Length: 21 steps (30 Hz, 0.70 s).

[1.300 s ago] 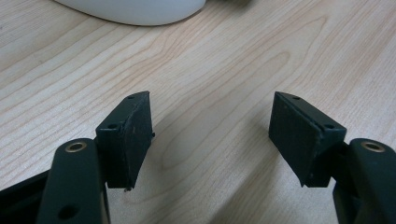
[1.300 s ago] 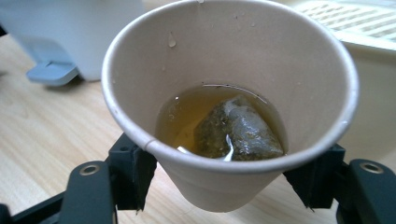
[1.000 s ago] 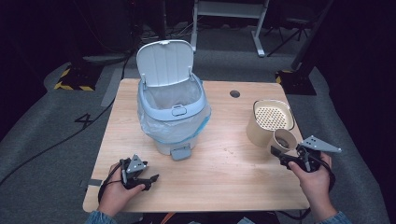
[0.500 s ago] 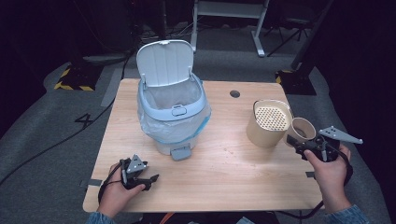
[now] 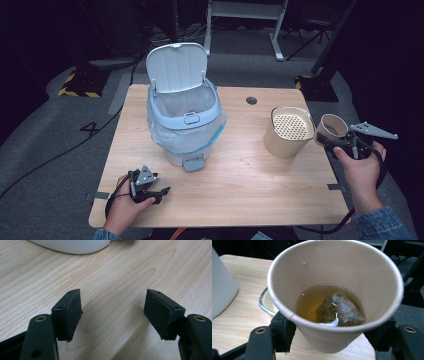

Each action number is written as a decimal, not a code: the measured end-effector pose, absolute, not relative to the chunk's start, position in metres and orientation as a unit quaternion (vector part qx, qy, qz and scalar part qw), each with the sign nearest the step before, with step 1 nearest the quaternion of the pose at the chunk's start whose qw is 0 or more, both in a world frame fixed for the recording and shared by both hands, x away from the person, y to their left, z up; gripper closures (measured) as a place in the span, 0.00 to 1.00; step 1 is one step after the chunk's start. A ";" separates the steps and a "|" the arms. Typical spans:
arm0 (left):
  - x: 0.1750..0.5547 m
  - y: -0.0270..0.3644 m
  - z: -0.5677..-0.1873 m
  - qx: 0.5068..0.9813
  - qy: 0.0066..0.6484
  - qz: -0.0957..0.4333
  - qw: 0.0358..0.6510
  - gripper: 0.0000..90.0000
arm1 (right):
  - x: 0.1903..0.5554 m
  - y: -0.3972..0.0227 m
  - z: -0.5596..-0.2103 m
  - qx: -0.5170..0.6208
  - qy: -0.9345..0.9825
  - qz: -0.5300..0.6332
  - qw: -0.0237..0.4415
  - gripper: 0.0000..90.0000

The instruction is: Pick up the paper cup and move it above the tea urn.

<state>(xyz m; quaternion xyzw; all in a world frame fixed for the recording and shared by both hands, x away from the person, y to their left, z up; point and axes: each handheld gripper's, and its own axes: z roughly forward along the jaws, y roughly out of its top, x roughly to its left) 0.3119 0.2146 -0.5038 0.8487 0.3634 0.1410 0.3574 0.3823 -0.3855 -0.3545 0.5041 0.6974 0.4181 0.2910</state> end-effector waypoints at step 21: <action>0.312 0.215 -0.504 0.849 0.362 0.143 0.356 0.34 | 0.427 -0.380 -0.345 0.482 0.741 0.316 0.345 0.37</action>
